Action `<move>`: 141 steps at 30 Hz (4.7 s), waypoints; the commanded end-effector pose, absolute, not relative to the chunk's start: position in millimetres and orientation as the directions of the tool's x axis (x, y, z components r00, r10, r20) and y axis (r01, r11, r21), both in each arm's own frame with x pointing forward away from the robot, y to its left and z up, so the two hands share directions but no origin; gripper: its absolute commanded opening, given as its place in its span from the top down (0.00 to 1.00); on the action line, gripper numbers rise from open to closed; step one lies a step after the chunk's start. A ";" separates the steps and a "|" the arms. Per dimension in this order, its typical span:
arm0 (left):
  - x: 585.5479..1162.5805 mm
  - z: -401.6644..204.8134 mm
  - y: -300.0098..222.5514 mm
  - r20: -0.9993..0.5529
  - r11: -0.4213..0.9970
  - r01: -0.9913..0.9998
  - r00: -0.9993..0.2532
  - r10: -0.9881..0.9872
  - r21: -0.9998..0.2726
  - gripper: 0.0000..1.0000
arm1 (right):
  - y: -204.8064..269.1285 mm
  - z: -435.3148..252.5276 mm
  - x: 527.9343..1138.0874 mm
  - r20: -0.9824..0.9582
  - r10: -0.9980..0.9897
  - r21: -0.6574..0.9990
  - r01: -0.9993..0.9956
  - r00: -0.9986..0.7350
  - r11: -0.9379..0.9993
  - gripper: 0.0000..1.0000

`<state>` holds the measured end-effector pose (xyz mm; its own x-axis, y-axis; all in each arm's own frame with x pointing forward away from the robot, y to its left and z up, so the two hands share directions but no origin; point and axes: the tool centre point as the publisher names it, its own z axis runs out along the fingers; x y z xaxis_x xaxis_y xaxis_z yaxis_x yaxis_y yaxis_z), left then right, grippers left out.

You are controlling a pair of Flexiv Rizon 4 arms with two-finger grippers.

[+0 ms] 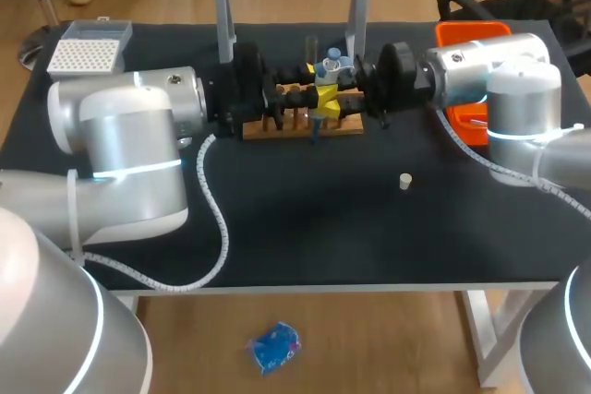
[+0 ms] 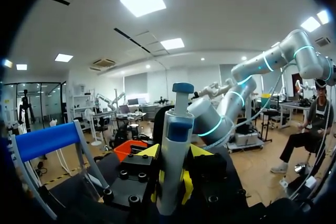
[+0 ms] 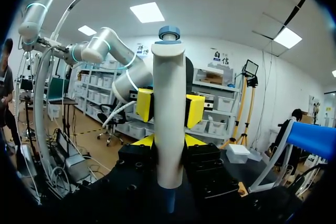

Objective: Invert the test tube, pick up the pipette, mount the tip to pipette, aspirate from beaker and dispense into the tube, eject the tip, return the pipette, and cap with the stopper.

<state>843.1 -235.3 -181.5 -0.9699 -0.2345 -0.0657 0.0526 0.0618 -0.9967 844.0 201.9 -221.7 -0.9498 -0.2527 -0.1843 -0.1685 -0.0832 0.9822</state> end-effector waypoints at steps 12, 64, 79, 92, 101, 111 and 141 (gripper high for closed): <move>842.0 -177.1 -233.0 -0.071 0.057 0.059 -0.969 -0.235 -0.997 1.00 | 196.8 -217.4 847.1 -0.147 -0.265 0.989 -0.145 -0.953 -0.029 0.00; 926.6 -133.6 -153.6 -0.074 0.108 -0.008 -0.672 -0.737 -0.994 1.00 | 89.6 -189.8 868.3 0.013 0.176 0.982 0.045 -0.984 0.181 0.00; 993.7 -129.4 -131.1 -0.022 0.075 -0.082 -0.513 -0.858 -0.994 1.00 | 70.5 -195.7 919.8 0.057 0.485 0.969 0.166 -0.873 0.183 0.00; 1036.5 -131.9 -111.8 -0.019 0.110 -0.216 -0.386 -0.922 -0.970 1.00 | 102.4 -185.0 958.9 0.060 0.525 0.962 0.190 -0.849 0.198 0.00; 1058.0 -131.4 -101.3 -0.036 0.138 -0.287 -0.333 -0.942 -0.948 1.00 | 129.8 -186.1 987.2 0.091 0.521 0.949 0.232 -0.849 0.212 0.00; 1068.0 -133.0 -92.3 -0.061 0.152 -0.345 -0.260 -0.964 -0.926 1.00 | 159.7 -184.6 1020.3 0.103 0.528 0.942 0.254 -0.843 0.221 0.00; 1073.7 -138.9 -102.1 0.012 0.092 -0.456 -0.221 -0.975 -0.885 1.00 | 169.4 -184.8 1040.9 0.061 0.562 0.932 0.248 -0.825 0.263 0.00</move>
